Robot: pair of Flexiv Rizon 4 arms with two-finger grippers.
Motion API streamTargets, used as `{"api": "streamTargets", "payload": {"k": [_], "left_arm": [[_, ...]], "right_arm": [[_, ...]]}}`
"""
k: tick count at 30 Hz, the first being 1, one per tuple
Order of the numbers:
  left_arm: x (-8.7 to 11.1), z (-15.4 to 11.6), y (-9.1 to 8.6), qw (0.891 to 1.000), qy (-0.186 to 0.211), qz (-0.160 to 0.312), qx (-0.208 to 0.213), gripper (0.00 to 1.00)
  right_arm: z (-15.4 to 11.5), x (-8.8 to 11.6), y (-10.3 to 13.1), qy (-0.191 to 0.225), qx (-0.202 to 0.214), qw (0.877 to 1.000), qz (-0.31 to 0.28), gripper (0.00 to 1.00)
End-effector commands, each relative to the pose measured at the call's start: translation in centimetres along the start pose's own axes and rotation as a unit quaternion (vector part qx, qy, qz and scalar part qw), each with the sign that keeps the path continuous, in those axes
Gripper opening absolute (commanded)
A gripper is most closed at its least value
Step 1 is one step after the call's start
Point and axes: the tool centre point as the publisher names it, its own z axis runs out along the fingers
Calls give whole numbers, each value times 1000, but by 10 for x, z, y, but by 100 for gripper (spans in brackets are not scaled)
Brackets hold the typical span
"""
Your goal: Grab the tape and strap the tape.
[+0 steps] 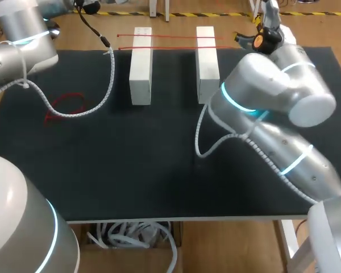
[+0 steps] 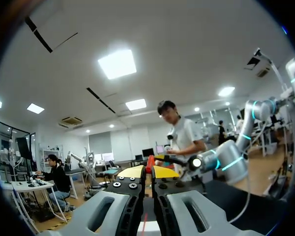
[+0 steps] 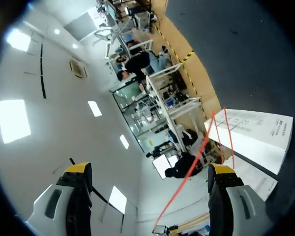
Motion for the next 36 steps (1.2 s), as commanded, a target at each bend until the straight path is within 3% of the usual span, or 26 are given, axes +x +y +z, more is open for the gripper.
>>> {"api": "streamTargets", "payload": {"k": [1, 9, 14, 16, 20, 36], "left_arm": [[1, 0, 0, 1000, -1, 1, 1, 0], [1, 0, 0, 1000, -1, 1, 1, 0], [1, 0, 0, 1000, -1, 1, 1, 0], [1, 0, 0, 1000, -1, 1, 1, 0], [1, 0, 0, 1000, -1, 1, 1, 0], [1, 0, 0, 1000, -1, 1, 1, 0]], "right_arm": [[-3, 1, 5, 59, -107, 993, -3, 100], [-7, -7, 12, 32, -112, 993, 3, 100], [-3, -11, 6, 14, -88, 996, 25, 100], [-1, -14, 3, -17, -64, 998, 24, 100], [3, -15, 0, -19, -56, 997, 41, 100], [20, -4, 20, 0, -40, 999, -5, 100]]}}
